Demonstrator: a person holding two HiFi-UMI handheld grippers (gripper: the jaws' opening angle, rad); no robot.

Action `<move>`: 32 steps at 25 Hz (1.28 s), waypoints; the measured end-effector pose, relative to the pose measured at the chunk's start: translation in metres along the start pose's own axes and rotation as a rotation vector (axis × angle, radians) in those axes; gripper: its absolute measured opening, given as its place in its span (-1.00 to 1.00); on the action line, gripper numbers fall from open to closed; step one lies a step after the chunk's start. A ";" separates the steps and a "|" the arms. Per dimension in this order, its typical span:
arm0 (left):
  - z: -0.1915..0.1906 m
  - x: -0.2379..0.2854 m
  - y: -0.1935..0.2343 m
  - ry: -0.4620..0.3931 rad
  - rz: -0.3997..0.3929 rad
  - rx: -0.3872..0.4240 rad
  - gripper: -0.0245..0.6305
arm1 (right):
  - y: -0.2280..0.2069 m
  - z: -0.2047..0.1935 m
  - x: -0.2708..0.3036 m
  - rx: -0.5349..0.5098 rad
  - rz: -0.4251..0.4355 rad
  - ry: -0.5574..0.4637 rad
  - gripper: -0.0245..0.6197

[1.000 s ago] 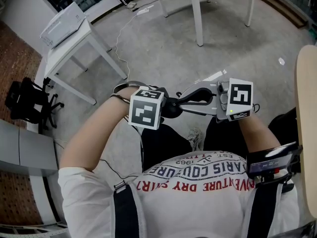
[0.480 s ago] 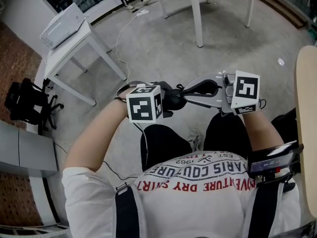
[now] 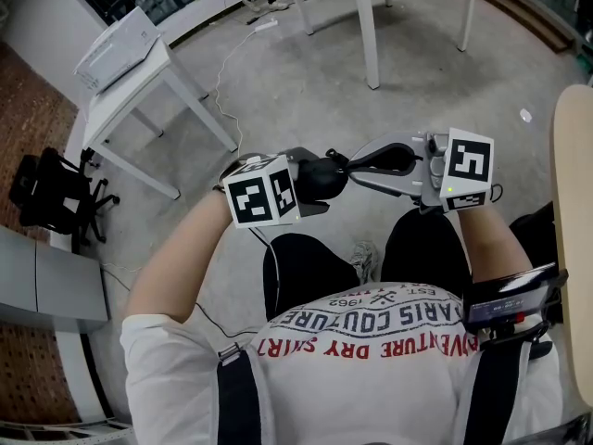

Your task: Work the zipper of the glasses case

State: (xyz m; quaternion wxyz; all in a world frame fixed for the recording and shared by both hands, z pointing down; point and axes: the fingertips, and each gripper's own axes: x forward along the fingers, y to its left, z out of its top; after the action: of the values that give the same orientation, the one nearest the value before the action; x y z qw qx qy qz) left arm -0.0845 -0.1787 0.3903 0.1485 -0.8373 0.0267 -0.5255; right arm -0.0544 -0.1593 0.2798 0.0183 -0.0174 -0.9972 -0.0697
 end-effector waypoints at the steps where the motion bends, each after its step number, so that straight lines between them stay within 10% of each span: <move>1: 0.000 -0.001 0.001 -0.010 0.002 -0.007 -0.18 | -0.001 0.000 -0.001 0.004 -0.002 -0.003 -0.86; 32: 0.051 -0.020 -0.006 -0.648 -0.017 -0.336 -0.18 | -0.002 -0.002 -0.014 0.111 0.015 -0.121 -0.86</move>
State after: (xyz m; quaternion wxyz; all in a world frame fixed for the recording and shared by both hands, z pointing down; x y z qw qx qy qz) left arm -0.0485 -0.1581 0.3540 0.0054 -0.9733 0.0570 -0.2222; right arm -0.0403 -0.1622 0.2811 -0.0405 -0.0278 -0.9987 -0.0129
